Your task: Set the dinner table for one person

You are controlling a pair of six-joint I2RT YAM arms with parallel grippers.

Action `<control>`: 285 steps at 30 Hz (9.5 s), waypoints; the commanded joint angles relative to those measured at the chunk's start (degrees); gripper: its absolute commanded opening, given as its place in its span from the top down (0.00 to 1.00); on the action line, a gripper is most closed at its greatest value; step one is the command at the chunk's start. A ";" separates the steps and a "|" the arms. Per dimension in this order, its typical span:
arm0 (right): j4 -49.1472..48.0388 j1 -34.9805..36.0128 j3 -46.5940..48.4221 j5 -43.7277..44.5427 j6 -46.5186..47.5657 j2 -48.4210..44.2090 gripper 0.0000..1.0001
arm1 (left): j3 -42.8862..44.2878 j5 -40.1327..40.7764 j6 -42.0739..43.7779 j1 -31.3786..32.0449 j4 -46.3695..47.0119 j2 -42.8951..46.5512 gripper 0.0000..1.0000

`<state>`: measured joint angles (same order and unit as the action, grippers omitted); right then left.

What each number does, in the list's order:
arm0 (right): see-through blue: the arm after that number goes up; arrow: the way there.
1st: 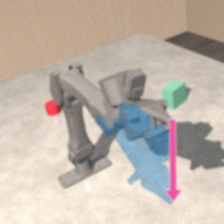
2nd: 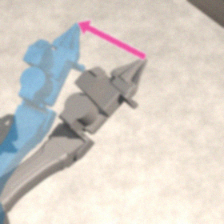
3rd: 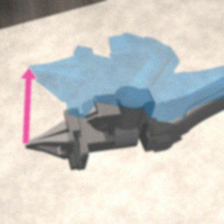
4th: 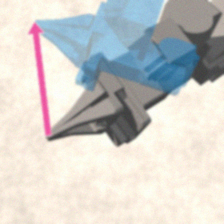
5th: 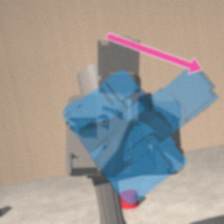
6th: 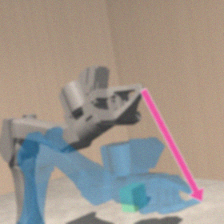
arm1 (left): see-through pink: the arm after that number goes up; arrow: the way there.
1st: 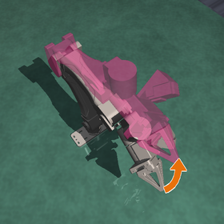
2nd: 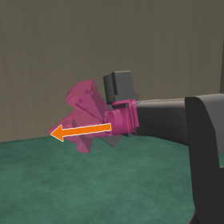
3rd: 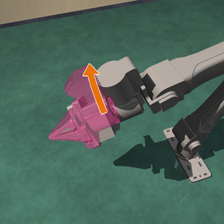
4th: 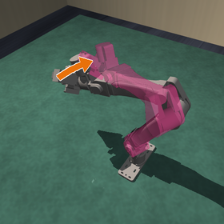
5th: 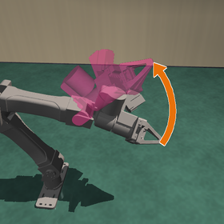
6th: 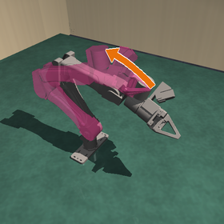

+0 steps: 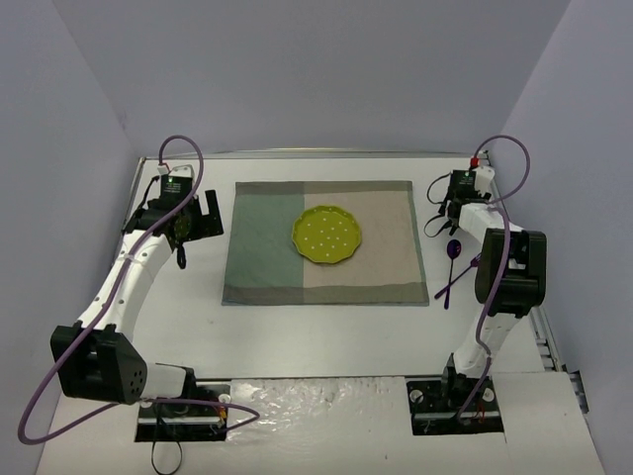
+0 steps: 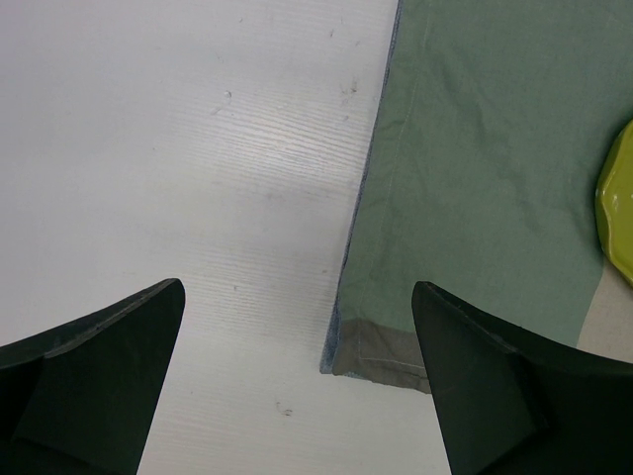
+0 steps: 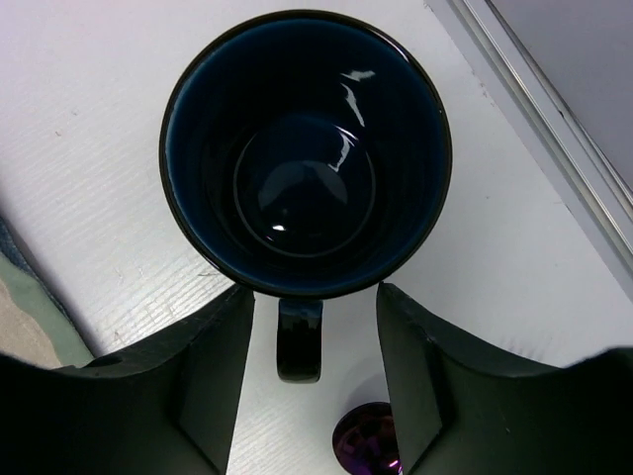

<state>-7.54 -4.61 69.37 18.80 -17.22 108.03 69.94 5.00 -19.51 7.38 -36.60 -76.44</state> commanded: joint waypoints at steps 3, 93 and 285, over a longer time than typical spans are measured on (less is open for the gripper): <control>-3.84 -0.53 3.93 0.49 1.66 0.38 0.66 | 0.76 1.59 0.79 -0.39 1.84 0.73 0.03; -10.24 4.87 1.55 -26.50 24.16 -11.13 0.29 | 0.66 1.50 1.26 -0.43 2.03 -1.82 0.03; 9.04 -7.12 -22.96 -8.64 -8.07 -17.50 0.55 | -0.16 3.56 1.93 -0.43 1.97 4.11 0.03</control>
<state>3.49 -10.91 46.54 10.57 -24.71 90.56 68.66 7.54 -18.41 7.38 -35.99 -74.71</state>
